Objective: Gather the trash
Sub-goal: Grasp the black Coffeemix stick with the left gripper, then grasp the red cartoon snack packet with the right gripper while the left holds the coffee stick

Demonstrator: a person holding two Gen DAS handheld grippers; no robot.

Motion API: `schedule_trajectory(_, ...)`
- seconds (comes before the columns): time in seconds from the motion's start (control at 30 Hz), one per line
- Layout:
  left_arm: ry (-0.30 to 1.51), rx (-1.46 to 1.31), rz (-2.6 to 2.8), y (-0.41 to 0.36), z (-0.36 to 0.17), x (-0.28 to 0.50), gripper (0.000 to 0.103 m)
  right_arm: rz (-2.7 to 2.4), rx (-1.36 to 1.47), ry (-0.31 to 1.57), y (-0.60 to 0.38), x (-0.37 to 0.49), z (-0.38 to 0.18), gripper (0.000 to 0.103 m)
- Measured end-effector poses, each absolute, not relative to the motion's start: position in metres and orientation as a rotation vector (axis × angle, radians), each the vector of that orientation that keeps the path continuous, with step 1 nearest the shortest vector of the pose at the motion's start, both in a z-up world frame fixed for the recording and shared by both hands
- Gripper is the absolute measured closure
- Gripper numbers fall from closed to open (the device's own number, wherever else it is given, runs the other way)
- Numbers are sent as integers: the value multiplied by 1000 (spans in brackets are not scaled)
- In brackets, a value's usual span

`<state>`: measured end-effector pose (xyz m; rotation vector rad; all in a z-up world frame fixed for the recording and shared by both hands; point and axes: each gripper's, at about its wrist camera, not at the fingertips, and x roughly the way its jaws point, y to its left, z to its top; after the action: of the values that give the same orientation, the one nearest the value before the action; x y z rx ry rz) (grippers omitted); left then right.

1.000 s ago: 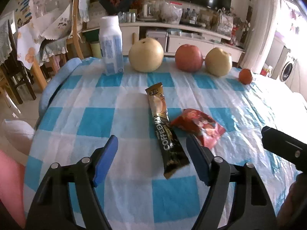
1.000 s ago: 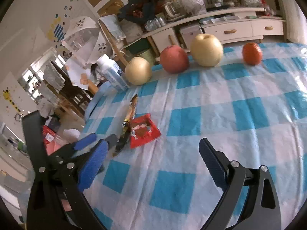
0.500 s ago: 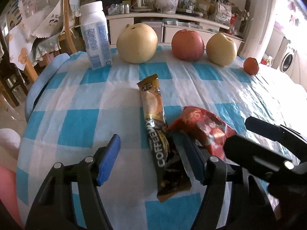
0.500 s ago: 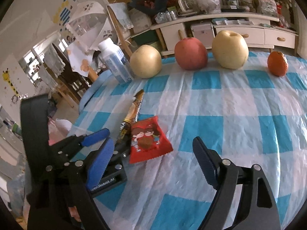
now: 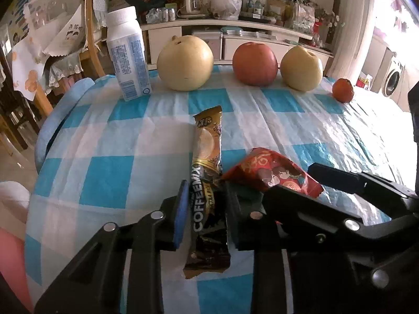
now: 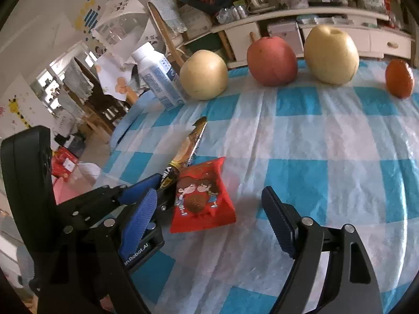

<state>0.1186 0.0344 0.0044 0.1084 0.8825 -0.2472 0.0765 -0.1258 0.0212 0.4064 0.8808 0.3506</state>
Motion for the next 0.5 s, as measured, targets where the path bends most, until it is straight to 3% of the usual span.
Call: schedule_trajectory(0.5,901,-23,-247,67,9,113,76,277,359,884,-131,76,23,21)
